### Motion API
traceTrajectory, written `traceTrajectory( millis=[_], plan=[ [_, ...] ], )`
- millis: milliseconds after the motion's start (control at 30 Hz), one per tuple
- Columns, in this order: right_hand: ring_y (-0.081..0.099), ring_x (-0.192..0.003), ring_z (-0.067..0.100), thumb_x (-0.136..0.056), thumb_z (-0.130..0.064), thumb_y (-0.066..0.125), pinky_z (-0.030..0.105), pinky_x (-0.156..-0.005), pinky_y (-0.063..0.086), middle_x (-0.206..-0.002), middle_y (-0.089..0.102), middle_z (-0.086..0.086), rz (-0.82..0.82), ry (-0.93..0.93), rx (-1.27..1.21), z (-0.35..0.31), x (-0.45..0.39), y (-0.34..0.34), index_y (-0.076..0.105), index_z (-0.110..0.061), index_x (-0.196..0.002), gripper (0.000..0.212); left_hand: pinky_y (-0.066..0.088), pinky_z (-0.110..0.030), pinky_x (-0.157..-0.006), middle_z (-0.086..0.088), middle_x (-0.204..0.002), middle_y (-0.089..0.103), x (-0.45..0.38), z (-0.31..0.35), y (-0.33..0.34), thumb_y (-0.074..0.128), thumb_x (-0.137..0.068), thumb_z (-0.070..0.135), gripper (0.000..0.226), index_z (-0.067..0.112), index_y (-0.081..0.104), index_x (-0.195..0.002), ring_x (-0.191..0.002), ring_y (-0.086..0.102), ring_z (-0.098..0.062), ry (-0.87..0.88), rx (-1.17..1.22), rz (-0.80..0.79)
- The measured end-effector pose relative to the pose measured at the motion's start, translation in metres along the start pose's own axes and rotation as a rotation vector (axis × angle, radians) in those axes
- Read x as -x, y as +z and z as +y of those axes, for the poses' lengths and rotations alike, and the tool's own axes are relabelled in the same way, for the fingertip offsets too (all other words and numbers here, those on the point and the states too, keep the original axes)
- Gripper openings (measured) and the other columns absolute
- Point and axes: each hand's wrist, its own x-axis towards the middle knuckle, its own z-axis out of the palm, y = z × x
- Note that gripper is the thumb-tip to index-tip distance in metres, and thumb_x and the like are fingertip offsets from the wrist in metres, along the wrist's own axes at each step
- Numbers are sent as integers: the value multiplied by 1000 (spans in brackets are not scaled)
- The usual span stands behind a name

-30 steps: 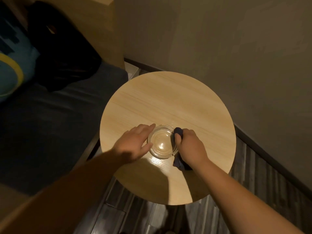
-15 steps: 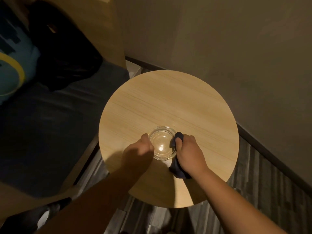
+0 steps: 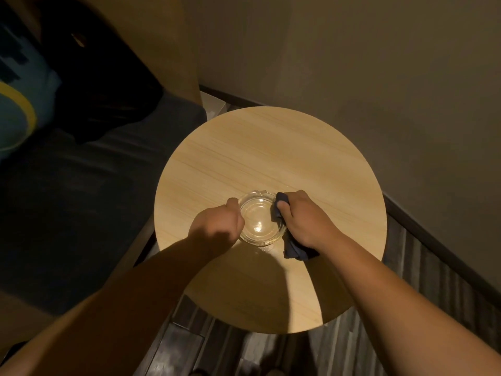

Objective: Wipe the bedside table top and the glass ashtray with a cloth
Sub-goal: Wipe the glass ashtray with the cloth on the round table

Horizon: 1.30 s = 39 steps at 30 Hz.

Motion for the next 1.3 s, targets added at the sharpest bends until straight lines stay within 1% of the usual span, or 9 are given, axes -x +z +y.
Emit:
traceTrajectory(
  millis=[233,400,467,533,667,833,1000,1233,1300],
  plan=[
    [54,-77,27,-101,-32,35,36,-67,43,-103,47,9,-77,-144,189,-8,-15,-13,54,-12,-100,28,49,-38,-60,2,-72,57,-18,-7,-15,34,-99,31,27,12,44,-116,-61,55,-21,247,4,-88],
    [53,-74,27,-100,-36,33,36,-65,44,-106,48,7,133,61,141,-10,6,8,56,-14,-108,33,47,-35,-82,-2,-122,61,-18,-5,-16,27,-101,41,41,23,44,-133,-104,59,-23,112,212,-36],
    [50,-69,25,-99,-38,32,35,-60,41,-106,48,8,221,207,66,-14,23,27,55,-15,-108,34,48,-36,-81,-5,-114,64,5,7,-6,32,-102,39,40,15,53,-127,-99,61,-23,-62,278,119],
    [51,-71,25,-98,-39,30,33,-58,40,-105,48,6,245,294,8,-15,40,43,54,-18,-109,34,54,-32,-56,-8,-80,66,35,21,11,52,-98,22,21,5,65,-101,-64,64,-21,-44,170,307],
    [49,-70,20,-98,-37,29,31,-58,36,-103,47,5,247,295,-72,-12,59,57,52,-19,-105,30,46,-26,-38,-5,-54,57,54,22,17,64,-86,2,9,6,64,-78,-40,54,-19,-10,295,307],
    [53,-73,22,-100,-37,31,35,-66,42,-100,46,4,140,141,-89,-4,53,38,55,-22,-96,29,36,-31,-59,5,-71,50,18,1,8,24,-97,40,35,16,49,-100,-61,48,-19,27,233,38],
    [51,-72,20,-100,-40,34,34,-62,37,-93,45,1,-56,-106,59,-10,23,13,49,-27,-87,24,38,-32,-65,-2,-100,62,-7,0,0,30,-101,41,31,21,53,-108,-74,49,-16,352,72,-100],
    [50,-72,22,-99,-43,36,36,-60,43,-98,46,2,49,-101,193,-9,22,23,52,-22,-103,27,44,-36,-64,1,-91,61,-7,1,-8,35,-99,49,36,21,58,-99,-76,54,-19,247,170,-66],
    [53,-77,25,-98,-44,35,34,-60,42,-102,47,4,114,-23,174,-9,27,31,53,-22,-111,31,48,-33,-57,-1,-82,62,13,1,-9,47,-99,39,26,17,62,-96,-66,56,-18,206,118,141]
  ],
)
